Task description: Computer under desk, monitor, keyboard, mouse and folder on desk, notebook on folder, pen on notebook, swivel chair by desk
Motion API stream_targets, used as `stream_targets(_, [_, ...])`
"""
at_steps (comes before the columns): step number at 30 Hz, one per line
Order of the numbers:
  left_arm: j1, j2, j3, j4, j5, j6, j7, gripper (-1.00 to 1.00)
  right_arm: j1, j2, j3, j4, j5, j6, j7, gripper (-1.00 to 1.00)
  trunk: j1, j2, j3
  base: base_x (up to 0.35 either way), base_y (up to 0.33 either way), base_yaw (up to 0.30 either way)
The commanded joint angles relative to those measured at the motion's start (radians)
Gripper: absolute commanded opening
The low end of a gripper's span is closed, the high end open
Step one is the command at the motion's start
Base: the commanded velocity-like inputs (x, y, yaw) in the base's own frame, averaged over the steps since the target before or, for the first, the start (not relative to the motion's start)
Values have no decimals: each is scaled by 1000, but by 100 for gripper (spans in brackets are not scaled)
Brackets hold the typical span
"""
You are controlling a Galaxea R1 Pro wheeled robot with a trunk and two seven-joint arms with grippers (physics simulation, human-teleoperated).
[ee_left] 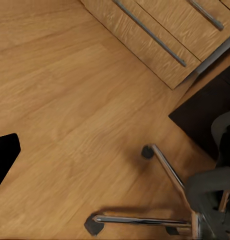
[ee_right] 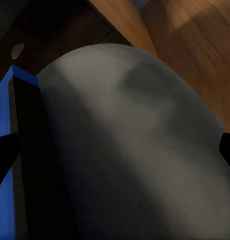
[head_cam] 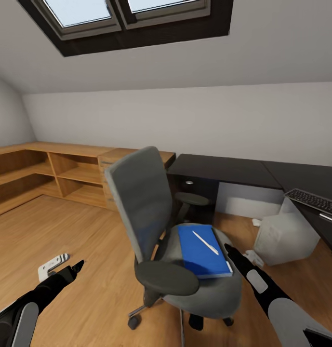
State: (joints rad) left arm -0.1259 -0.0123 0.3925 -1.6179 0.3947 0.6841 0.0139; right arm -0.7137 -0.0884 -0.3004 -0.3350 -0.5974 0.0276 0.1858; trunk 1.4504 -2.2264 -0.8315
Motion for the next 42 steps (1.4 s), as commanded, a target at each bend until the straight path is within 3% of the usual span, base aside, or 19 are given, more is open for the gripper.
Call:
stream_targets(1, [-1, -1, 2, 0, 7, 6, 1, 100, 0, 1, 3, 3, -11, 3, 7, 100, 0, 0, -1, 0, 0, 256])
stream_targets(42, [-1, -7, -6, 0, 3, -2, 3, 100, 0, 3, 3, 3, -12, 2, 9, 100, 0, 0, -11, 0, 0, 263])
